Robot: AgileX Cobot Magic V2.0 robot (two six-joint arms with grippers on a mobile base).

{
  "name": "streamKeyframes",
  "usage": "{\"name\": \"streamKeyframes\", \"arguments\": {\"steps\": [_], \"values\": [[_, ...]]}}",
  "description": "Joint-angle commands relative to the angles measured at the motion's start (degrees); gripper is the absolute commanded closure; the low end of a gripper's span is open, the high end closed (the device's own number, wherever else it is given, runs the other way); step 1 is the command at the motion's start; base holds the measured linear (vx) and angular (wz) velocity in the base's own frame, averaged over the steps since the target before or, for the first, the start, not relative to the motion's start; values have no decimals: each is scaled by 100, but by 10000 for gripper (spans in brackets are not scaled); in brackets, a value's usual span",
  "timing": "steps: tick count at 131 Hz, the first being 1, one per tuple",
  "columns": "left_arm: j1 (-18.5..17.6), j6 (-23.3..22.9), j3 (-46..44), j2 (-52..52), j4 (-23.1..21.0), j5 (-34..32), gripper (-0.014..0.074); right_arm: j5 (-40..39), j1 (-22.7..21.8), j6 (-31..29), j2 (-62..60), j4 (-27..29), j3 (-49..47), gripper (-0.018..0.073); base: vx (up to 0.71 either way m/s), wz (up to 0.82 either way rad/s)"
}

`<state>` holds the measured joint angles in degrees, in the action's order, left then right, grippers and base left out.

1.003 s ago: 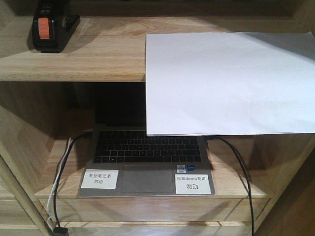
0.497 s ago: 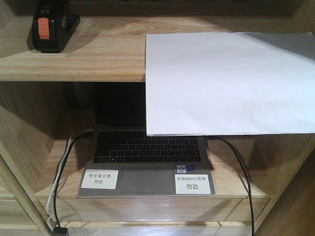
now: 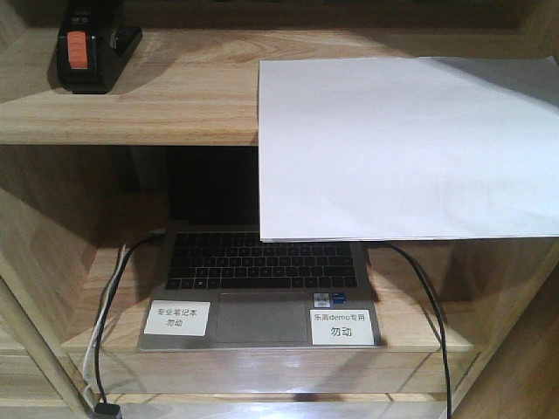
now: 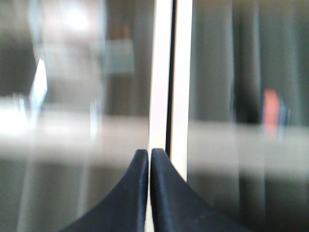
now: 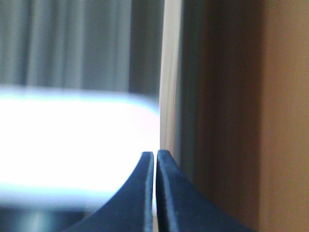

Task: Grab stapler and paper to desk for stapling

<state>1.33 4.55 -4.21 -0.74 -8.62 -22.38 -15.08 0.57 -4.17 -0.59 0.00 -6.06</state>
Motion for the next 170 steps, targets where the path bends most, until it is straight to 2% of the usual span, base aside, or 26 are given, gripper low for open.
{"name": "streamKeyframes", "arguments": {"steps": [1,37,49,64,82,90,107,127,137,151,170], "values": [[-16,-60,-734,-84,-61,-411,603,-353,-2,-65,-56,-52,-823,565,0,0],[-16,-54,-2921,415,-61,86,603,-125,-2,-65,602,-52,-3061,565,0,0],[-16,-54,-3674,826,-61,366,603,335,-2,-17,1060,-52,-3850,565,0,0],[-16,-54,-4692,1413,-61,1310,603,1248,-2,-17,1615,-45,-4814,565,0,0],[-16,-54,-5694,2112,-61,2939,594,2587,-2,-17,2315,-45,-5638,565,0,0],[-16,-54,-5917,2362,-61,3576,584,3013,-2,-17,2555,-32,-5789,565,0,0],[-16,-54,-5971,2735,-61,4296,535,3687,-2,-23,2976,-32,-5822,558,0,0],[-16,-54,-5971,3040,-61,5049,405,4231,-2,-18,3354,0,-5822,504,0,0],[-16,-54,-5971,3123,-61,5367,292,4425,-2,-18,3452,81,-5822,438,0,0],[-16,-54,-5971,3122,-56,5679,126,4700,-2,-18,3534,281,-5822,285,0,0],[-16,-54,-5971,3122,-44,5834,-113,4737,-2,-18,3545,378,-5822,-34,0,0]]}}
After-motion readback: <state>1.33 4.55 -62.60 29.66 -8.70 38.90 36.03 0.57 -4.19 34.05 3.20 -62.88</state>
